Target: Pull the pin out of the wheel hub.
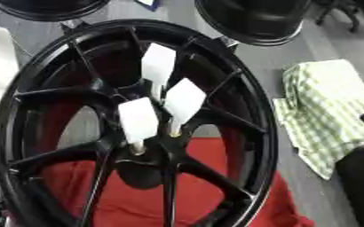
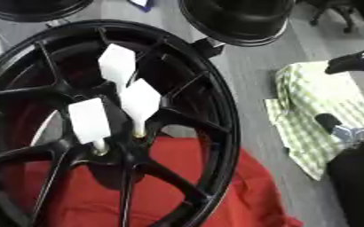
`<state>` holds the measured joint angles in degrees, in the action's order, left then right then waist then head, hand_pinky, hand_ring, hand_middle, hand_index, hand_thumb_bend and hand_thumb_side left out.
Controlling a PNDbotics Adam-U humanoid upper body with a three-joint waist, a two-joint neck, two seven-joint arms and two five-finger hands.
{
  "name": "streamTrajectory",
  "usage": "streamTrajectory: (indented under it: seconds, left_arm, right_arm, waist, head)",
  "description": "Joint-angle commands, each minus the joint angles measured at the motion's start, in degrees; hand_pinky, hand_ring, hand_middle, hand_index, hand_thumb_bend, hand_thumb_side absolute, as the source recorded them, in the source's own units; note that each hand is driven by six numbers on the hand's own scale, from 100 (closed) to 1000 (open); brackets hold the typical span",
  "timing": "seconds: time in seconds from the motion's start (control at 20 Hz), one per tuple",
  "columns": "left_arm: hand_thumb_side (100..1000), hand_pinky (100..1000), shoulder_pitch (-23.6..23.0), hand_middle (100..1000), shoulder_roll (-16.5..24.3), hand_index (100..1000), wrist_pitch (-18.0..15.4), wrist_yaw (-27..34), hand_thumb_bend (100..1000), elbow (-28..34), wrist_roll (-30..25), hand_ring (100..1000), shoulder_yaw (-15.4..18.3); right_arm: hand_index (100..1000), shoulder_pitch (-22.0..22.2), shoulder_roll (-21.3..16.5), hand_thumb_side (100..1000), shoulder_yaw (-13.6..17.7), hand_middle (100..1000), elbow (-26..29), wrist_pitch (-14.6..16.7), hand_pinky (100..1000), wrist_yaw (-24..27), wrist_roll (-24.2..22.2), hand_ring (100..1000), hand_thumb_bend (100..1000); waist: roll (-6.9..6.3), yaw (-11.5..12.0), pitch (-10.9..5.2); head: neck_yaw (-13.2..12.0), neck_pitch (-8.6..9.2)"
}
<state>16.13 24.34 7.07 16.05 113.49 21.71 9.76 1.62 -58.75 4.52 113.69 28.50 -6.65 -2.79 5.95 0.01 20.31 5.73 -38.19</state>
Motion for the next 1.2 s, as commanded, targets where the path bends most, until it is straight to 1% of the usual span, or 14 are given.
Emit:
streamTrajectory:
  seconds: [0.05, 0.15, 0.25, 0.4, 0.55, 0.8, 1.15, 1.2]
  left_arm:
    - [758, 741, 0.45, 559, 1.78, 667, 0.03, -0.19, 100, 1.11, -0.2, 534, 0.14]
    - [759, 741, 0.44, 559, 1.73, 667, 0.07, -0.16, 100, 1.11, -0.21, 534, 0.13]
    - [759, 741, 0.49, 560, 1.62, 667, 0.12, -0.09, 100, 1.11, -0.26, 534, 0.08]
    - [759, 741, 0.64, 560, 1.57, 667, 0.18, 0.02, 100, 1.11, -0.42, 535, -0.05]
    - [759, 741, 0.74, 560, 1.55, 667, 0.25, 0.13, 100, 1.11, -0.59, 535, -0.21]
    - [759, 741, 0.91, 560, 1.59, 667, 0.35, 0.25, 100, 1.11, -0.88, 535, -0.45]
    - [759, 741, 0.87, 560, 1.62, 667, 0.37, 0.25, 100, 1.11, -0.89, 535, -0.43]
    - [757, 741, 1.07, 561, 1.58, 667, 0.38, 0.33, 100, 1.11, -1.01, 537, -0.62]
  right_arm:
    - [806, -1.76, -6.41, 166, -2.0, 708, 0.91, 2.71, 843, -2.86, -2.49, 831, 446]
    - [807, -2.61, -9.32, 166, -2.81, 707, 0.91, 4.41, 842, -4.65, -4.28, 828, 449]
    - [809, -3.31, -12.1, 168, -3.61, 706, 0.91, 5.32, 841, -6.47, -6.13, 825, 451]
    - [811, -4.75, -13.46, 164, -4.99, 702, 0.91, 5.8, 838, -6.76, -8.88, 823, 449]
    - [810, -6.84, -13.9, 157, -5.94, 694, 0.91, 5.2, 833, -4.51, -10.56, 818, 439]
    - [807, -10.32, -14.62, 143, -7.54, 683, 0.91, 2.96, 831, -0.18, -10.33, 815, 425]
    - [807, -11.61, -15.15, 143, -6.97, 683, 0.91, 1.93, 831, 4.9, -13.25, 815, 425]
    - [799, -11.89, -15.19, 153, -7.11, 662, 0.91, 2.01, 833, 5.35, -13.4, 811, 416]
  waist:
    - [-0.07, -0.19, -1.25]
    - [-0.1, -0.17, -1.28]
    - [-0.16, -0.06, -1.31]
    - [-0.09, 0.2, -1.4]
    - [0.0, 0.54, -1.53]
    - [0.18, 1.03, -1.75]
    - [0.2, 0.98, -1.8]
    - [0.24, 1.2, -1.94]
  head:
    - [0.15, 0.08]
    - [0.14, 0.21]
    - [0.27, 0.3]
    - [0.61, 0.31]
    - [0.99, 0.24]
    - [1.57, 0.18]
    - [1.54, 0.14]
    - [2.16, 0.2]
